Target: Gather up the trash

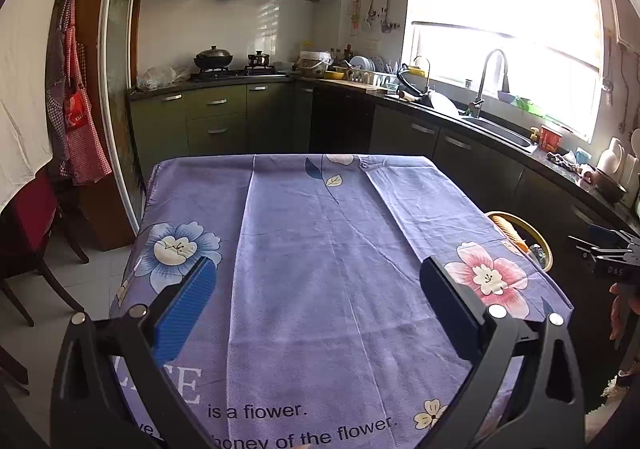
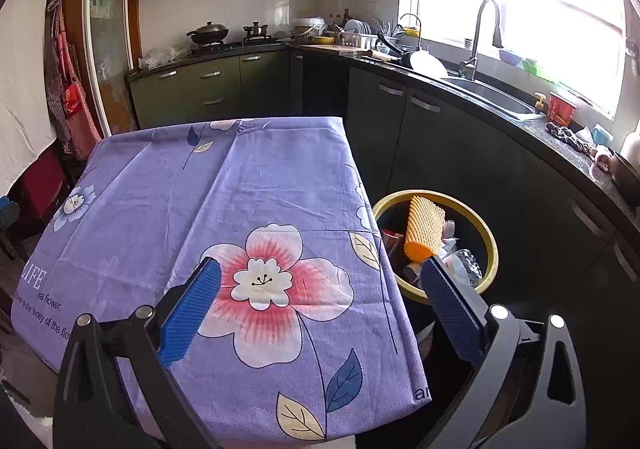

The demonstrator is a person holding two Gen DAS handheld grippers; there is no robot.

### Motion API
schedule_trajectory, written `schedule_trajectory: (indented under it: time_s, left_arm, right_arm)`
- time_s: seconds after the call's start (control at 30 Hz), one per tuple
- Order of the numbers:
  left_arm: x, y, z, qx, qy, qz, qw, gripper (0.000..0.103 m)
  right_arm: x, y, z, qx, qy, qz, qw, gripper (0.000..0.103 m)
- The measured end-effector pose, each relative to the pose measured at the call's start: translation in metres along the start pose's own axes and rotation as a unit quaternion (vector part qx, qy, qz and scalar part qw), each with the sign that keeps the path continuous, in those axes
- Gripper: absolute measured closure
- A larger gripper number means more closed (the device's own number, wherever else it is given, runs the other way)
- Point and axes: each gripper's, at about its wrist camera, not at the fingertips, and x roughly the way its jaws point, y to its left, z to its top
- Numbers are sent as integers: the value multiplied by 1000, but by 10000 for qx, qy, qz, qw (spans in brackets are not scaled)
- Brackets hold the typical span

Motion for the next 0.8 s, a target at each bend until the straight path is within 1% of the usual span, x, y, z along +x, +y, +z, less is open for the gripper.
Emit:
schedule_trajectory:
  time_s: [0.37,0.8]
  left_arm:
    - [3,1,-2,-55,40,-70,10000,6]
    - [4,2,-3,-86,82,-51,9999,6]
  right_arm:
    - [1,-2,0,7,16,26,10000,5]
    - [6,0,0,-29,36,60,10000,5]
